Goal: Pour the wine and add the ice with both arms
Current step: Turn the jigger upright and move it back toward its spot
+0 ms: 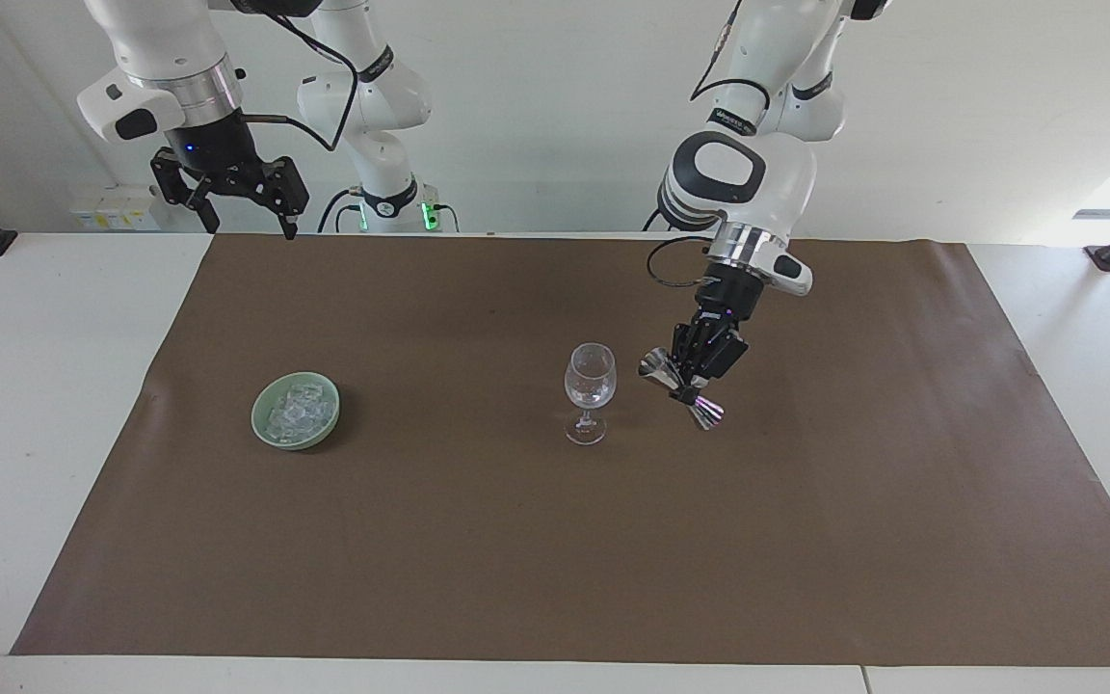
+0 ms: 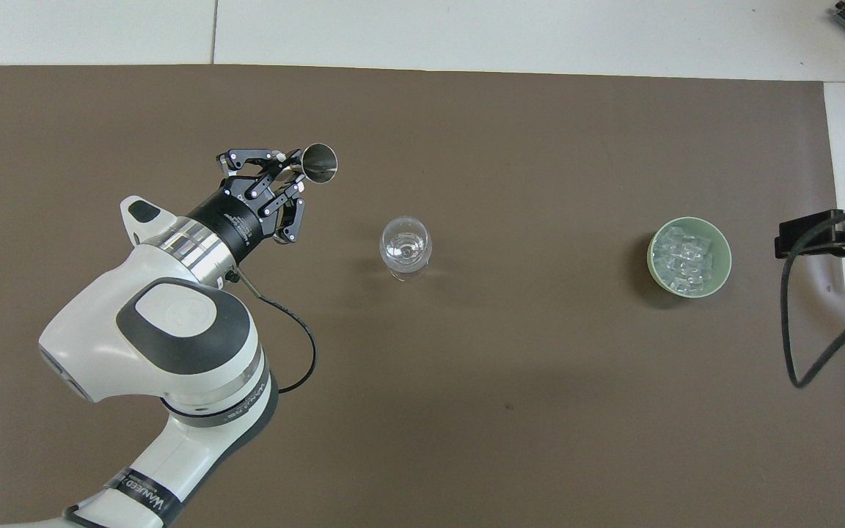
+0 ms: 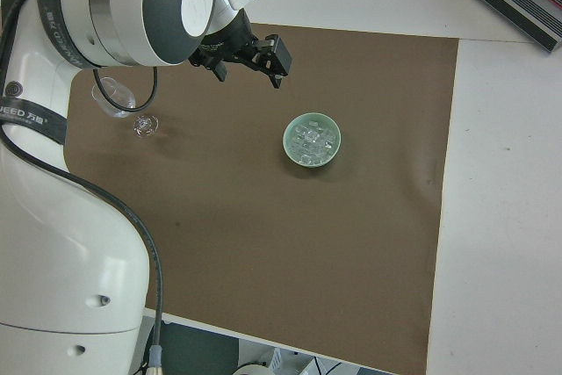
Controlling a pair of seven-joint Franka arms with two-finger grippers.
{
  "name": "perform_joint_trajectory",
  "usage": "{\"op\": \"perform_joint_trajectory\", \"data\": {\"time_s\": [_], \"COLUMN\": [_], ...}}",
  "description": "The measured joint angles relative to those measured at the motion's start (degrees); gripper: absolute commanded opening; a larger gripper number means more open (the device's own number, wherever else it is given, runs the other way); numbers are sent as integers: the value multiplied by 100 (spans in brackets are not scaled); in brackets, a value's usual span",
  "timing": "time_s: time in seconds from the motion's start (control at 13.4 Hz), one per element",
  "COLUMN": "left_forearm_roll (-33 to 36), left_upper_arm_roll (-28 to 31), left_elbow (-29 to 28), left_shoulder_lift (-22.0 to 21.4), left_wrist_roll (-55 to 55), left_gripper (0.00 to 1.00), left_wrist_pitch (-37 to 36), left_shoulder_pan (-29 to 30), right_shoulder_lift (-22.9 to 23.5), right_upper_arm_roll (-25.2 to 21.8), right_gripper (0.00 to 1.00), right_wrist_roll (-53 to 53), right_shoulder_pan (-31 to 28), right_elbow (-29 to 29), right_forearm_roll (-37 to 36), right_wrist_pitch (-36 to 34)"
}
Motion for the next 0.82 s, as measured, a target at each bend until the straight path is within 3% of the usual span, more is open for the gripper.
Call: {"op": "perform_joint_trajectory", "data": {"time_s": [0.45,0.67,0.82], "left_forearm_roll": [-1,-1,2], "left_upper_arm_roll": [30,51,67], "left_elbow": [-1015,-1488,-1636], "left_shoulder_lift": [-653,-835,-832], "left_wrist_roll": [-1418,-1528,-1528], "left_gripper": [0,0,0], "left_wrist_pitch": [-1728,-2926,-3463], "left_shoulder_pan": [1193,1991,2475], "right_shoulder_lift": [-19,-285,-451], "right_upper_arm_roll": [-39,-80,-93], "right_gripper": [100,100,100], "right_wrist_roll": [0,0,0], "right_shoulder_pan": [-31,-150,-250], "right_elbow": [-81,-965,-1499], "right_forearm_roll": [0,0,0], "right_wrist_pitch": [-13,1134,1503]}}
